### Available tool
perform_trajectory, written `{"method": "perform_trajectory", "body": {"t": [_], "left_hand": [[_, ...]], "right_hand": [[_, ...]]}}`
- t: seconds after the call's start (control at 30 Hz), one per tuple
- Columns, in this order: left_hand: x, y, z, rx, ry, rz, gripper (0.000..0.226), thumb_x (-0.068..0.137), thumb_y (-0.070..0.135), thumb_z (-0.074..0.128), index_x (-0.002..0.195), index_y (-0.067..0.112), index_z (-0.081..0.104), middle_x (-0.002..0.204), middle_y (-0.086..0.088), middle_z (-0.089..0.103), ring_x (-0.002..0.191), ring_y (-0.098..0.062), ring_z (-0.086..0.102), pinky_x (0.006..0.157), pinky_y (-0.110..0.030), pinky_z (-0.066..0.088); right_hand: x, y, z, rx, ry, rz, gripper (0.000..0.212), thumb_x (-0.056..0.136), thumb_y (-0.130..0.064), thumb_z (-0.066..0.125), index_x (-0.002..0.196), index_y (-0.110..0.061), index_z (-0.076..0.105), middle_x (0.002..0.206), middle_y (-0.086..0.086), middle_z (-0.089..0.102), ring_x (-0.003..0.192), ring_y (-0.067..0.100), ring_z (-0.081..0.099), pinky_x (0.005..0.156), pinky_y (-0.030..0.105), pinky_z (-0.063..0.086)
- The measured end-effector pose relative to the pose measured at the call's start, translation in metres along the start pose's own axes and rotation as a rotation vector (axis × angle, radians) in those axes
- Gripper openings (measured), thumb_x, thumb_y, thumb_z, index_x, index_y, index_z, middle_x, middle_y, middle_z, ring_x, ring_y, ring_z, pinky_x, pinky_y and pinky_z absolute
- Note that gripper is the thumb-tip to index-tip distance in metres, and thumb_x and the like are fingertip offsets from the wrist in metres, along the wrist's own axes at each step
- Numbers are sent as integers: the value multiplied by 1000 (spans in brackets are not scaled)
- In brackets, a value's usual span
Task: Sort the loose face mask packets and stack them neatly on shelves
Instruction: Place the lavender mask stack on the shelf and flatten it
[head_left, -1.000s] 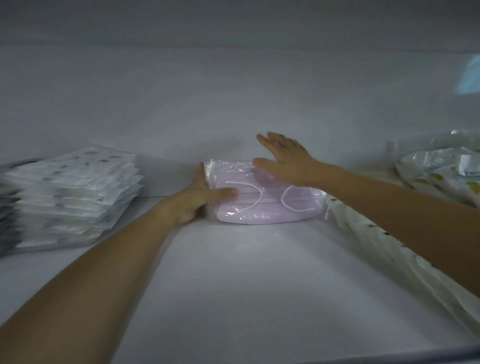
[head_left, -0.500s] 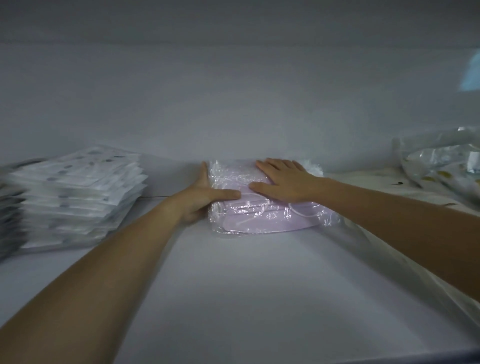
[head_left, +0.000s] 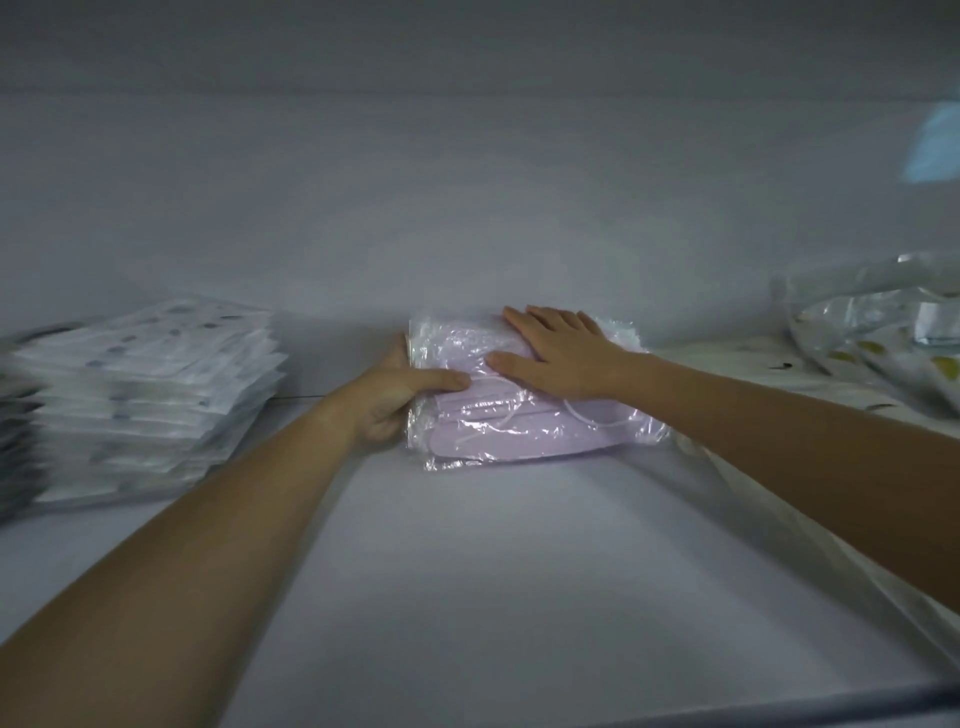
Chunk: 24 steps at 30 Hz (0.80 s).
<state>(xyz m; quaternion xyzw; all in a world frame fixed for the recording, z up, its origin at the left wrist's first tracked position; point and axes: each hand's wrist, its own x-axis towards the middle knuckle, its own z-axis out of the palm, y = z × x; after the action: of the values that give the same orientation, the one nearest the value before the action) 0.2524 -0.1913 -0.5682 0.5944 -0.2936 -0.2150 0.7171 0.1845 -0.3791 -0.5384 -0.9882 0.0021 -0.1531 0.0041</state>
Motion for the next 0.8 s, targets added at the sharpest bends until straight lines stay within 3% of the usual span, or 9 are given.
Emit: {"method": "perform_trajectory", "body": {"t": [0.17, 0.27, 0.4, 0.6, 0.8], "left_hand": [[1, -2, -2, -14, -10, -45, 69, 66, -5, 65, 132, -2, 48, 120, -20, 61, 99, -28, 64, 88, -38, 54], [2, -8, -4, 67, 14, -90, 67, 75, -13, 63, 136, 5, 42, 124, -18, 60, 108, -28, 62, 89, -38, 53], [5, -8, -3, 95, 57, -43, 70, 75, -18, 62, 136, 8, 39, 122, -16, 61, 100, -23, 64, 77, -29, 57], [8, -10, -5, 136, 89, -17, 75, 73, -18, 64, 137, 8, 36, 130, -18, 55, 110, -27, 59, 88, -34, 52], [7, -6, -6, 142, 76, -144, 68, 75, -7, 70, 128, 22, 40, 109, -4, 65, 83, -13, 69, 60, -25, 55]], "right_hand": [[13, 2, -5, -2, -77, 9, 76, 86, -72, 27, 148, -28, 18, 153, 4, 26, 139, 28, 25, 114, 45, 17], [10, 2, 15, -4, -155, 17, 76, 88, -70, 26, 149, -27, 13, 156, 1, 18, 142, 26, 19, 115, 44, 13], [11, 4, 7, 23, -126, 22, 81, 84, -74, 27, 150, -30, 8, 159, 3, 5, 145, 24, 5, 117, 44, 5], [-1, 3, 11, -41, -77, -42, 82, 86, -71, 30, 150, -27, 2, 158, 3, 5, 145, 20, 5, 117, 43, 2], [3, 10, 18, 42, -60, -86, 79, 87, -69, 33, 150, -27, 8, 158, -1, 12, 144, 18, 11, 116, 37, 6]]}}
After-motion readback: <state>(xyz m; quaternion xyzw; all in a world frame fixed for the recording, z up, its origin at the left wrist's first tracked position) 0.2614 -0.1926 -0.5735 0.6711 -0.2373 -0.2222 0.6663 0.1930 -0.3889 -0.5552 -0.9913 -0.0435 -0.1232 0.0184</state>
